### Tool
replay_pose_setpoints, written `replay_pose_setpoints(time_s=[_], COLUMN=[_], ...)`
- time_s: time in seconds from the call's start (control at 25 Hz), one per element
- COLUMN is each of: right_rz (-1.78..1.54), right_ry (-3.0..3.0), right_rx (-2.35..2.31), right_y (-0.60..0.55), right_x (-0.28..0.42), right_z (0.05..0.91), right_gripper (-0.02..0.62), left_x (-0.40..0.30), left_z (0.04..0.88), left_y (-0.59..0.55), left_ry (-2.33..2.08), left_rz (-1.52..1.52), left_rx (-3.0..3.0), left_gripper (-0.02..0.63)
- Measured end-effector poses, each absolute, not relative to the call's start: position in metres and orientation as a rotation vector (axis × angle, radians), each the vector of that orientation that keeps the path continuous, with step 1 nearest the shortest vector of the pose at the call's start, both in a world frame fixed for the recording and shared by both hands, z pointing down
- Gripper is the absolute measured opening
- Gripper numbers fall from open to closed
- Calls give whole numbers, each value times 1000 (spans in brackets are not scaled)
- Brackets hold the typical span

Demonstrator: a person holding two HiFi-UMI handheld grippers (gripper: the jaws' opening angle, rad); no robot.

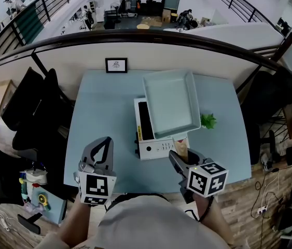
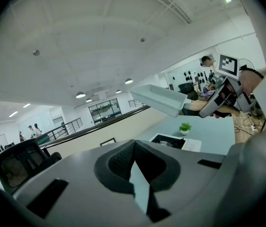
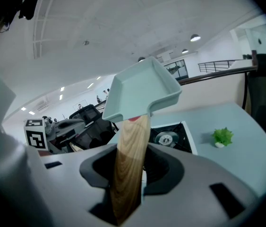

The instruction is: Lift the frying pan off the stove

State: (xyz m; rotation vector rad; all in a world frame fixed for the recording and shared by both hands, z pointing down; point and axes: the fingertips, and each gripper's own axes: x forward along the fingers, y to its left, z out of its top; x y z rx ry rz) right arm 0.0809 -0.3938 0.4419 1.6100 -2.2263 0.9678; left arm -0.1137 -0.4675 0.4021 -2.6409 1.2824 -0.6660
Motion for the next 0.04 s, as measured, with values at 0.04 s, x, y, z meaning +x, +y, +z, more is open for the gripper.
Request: replay_pose_setpoints(time_s=[0.04], right_rz=[965], right_ry=[-2225], right_rx=[1609], right_y=[-394], right_x=[80], right_z=[442], right_gripper=[140], left_x=[-114], left_z=[402], left_y=[-468], left_ry=[1281], left_rz=[-667], left_rx=[-2641], left_gripper=[2])
